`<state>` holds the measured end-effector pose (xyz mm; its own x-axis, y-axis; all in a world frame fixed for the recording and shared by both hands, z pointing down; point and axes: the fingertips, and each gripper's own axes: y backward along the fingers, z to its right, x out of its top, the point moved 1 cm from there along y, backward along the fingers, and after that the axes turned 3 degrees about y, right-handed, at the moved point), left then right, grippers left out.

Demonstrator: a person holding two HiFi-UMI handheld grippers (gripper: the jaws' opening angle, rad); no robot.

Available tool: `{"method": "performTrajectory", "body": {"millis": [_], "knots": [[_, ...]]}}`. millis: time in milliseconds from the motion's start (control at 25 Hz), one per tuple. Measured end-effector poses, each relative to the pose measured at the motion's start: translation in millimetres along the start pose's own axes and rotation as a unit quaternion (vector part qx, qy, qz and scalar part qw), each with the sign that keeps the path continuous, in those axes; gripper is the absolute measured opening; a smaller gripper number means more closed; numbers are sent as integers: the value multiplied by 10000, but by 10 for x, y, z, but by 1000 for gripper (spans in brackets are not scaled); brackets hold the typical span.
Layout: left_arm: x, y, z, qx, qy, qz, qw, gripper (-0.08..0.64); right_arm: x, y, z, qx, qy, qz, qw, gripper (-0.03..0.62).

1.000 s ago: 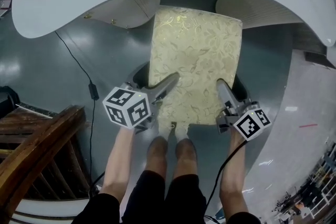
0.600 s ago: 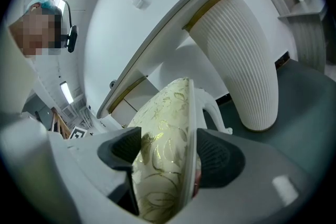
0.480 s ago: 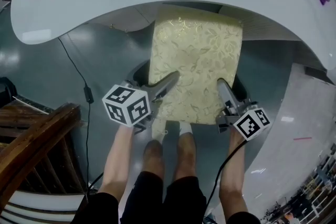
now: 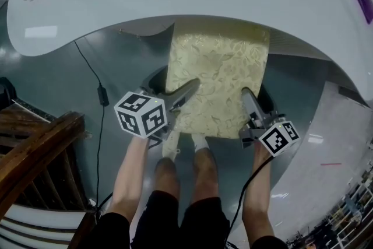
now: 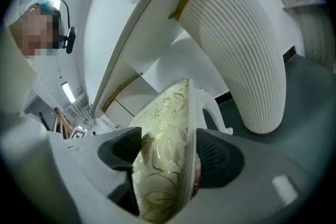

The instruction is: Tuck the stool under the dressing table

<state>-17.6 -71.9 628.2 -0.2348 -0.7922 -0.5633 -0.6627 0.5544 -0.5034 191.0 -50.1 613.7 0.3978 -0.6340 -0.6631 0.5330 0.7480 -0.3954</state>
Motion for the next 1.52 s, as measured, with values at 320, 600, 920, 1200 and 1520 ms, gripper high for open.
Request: {"method": "performTrajectory", "body": {"millis": [320, 600, 920, 1200, 1520], "knots": [[8, 10, 12, -7, -48, 32, 10000, 433, -2, 10, -4, 46, 13, 53, 10000, 330], [-34, 4, -27, 178, 1, -31, 9998, 433, -57, -48, 58, 149, -117, -63, 9998, 330], [-38, 22, -20, 157, -29, 32, 9999, 433, -58, -39, 39, 183, -50, -25, 9998, 328], [-51, 12, -41, 159, 14, 65, 9999, 433, -69, -63, 68, 210, -31, -54, 9998, 328], [-19, 48, -17, 106, 39, 97, 9999, 433, -23, -41, 7, 179, 40, -58, 9998, 328]]}}
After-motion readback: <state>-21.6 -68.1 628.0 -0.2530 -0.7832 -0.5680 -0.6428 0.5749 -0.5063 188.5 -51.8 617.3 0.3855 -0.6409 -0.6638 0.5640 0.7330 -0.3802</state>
